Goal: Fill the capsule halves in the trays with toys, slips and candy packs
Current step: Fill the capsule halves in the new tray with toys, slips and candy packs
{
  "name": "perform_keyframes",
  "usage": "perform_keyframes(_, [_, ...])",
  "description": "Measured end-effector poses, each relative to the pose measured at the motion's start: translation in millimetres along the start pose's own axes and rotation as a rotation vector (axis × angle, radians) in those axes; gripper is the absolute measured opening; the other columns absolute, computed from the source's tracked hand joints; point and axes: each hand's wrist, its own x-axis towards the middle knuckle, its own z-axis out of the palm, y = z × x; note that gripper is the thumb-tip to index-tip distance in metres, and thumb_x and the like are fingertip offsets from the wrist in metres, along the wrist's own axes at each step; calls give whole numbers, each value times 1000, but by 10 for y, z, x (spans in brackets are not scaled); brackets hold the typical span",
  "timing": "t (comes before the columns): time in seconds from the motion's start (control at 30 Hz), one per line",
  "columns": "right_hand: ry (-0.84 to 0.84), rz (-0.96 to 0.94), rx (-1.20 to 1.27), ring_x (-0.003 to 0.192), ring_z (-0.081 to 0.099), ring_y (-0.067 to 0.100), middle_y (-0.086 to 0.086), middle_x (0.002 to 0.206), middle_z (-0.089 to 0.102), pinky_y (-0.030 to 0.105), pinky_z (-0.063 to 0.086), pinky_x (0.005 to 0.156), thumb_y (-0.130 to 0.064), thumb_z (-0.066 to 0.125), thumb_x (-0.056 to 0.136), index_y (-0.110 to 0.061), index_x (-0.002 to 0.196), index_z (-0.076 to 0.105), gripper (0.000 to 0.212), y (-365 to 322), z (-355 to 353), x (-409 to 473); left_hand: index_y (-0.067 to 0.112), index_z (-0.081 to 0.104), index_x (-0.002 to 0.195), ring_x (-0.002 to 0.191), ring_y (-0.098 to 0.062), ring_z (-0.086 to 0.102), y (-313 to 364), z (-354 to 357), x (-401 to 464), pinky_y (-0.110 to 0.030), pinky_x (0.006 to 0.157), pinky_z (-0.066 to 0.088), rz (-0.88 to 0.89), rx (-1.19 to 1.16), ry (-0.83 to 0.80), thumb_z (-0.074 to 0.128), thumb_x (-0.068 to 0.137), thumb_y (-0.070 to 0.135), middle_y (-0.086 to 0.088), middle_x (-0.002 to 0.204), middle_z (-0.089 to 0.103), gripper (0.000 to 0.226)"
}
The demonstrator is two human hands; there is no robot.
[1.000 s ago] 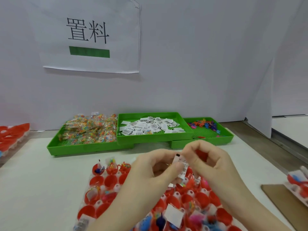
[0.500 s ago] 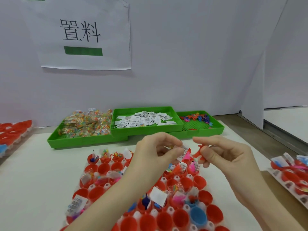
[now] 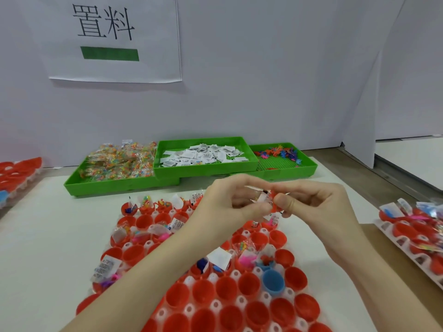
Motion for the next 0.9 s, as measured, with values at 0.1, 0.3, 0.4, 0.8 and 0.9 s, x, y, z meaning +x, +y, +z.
perform_keyframes(0.1, [-20, 38, 6, 47, 58, -1, -3, 57, 68, 10, 45, 49, -3, 68, 64, -18, 74, 70, 18, 21, -10, 5, 32, 56, 104, 68, -13, 70, -12, -17, 2, -19, 67, 54, -41, -117, -2, 72, 68, 11, -1, 77, 72, 45])
perform_keyframes(0.3, [-53, -36, -88, 58, 61, 3, -6, 73, 65, 12, 46, 53, -17, 68, 60, -26, 70, 72, 14, 10, -6, 15, 41, 34, 130, 77, -13, 71, -20, 2, 52, -23, 81, 54, -67, -62, -36, 71, 72, 10, 2, 86, 73, 75])
perform_keyframes(0.4, [-46, -81, -199, 65, 60, 5, -9, 79, 65, 17, 50, 60, -23, 69, 61, -37, 67, 70, 16, 6, -33, -9, 31, 26, 142, 80, -9, 70, -23, 30, 57, -28, 90, 51, -99, -71, -67, 69, 76, 10, 6, 81, 74, 81])
perform_keyframes(0.8, [-54, 190, -352, 48, 58, 5, -1, 55, 66, 16, 48, 49, 11, 67, 74, -19, 61, 64, 32, 357, -300, -277, 33, 60, 109, 90, 5, 53, -180, 447, -384, -7, 76, 39, 92, 674, 0, 46, 90, 42, 21, 103, 57, 25])
perform_keyframes(0.9, [-72, 192, -482, 54, 60, 4, -7, 55, 66, 13, 48, 55, 5, 70, 72, -31, 64, 66, 38, 433, -275, -295, 38, 72, 72, 72, 9, 61, -259, 679, -572, -8, 67, 47, 144, 1065, -239, 41, 75, 50, 24, 73, 66, 34])
